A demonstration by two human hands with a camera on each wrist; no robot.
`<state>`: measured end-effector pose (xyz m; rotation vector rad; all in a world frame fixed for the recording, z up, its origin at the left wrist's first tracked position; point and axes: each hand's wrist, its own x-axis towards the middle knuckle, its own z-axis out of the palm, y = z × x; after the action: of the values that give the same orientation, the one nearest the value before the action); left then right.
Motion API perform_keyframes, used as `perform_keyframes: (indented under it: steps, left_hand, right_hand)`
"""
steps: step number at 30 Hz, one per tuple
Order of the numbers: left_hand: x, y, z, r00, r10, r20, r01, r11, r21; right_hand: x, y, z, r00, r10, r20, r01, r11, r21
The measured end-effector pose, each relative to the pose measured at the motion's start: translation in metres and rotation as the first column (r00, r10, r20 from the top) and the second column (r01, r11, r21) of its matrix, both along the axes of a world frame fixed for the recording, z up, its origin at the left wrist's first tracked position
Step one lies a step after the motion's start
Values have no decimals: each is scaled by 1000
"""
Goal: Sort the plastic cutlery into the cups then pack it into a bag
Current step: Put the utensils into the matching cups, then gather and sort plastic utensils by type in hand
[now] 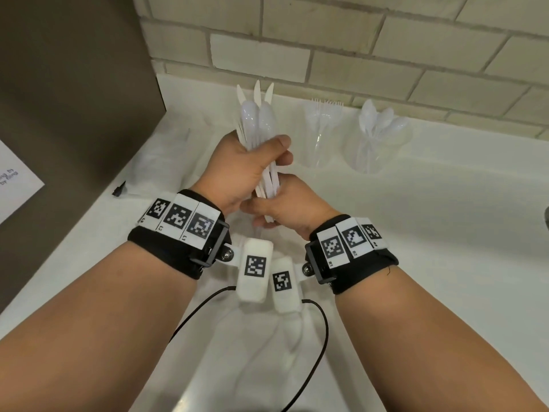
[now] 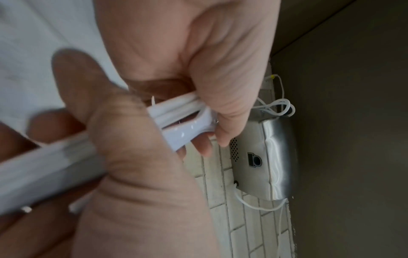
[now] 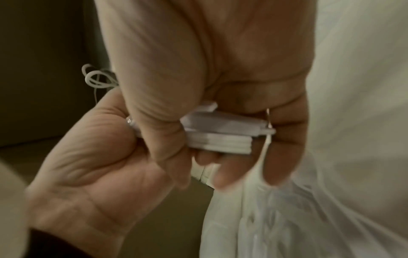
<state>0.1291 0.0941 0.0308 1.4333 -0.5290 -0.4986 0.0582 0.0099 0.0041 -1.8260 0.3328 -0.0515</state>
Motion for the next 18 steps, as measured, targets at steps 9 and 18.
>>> perform_keyframes:
  steps: [9,18]
  left_hand:
    - [-3,8,0,985,-175,-3,175,982,70]
    - [2,12,-5,969,-222,-109,213,973,-88]
  right_hand:
    - [-6,10,5,995,97,18,-98,969,226]
    - [-1,12,-2,975,197,-98,-164,947,275]
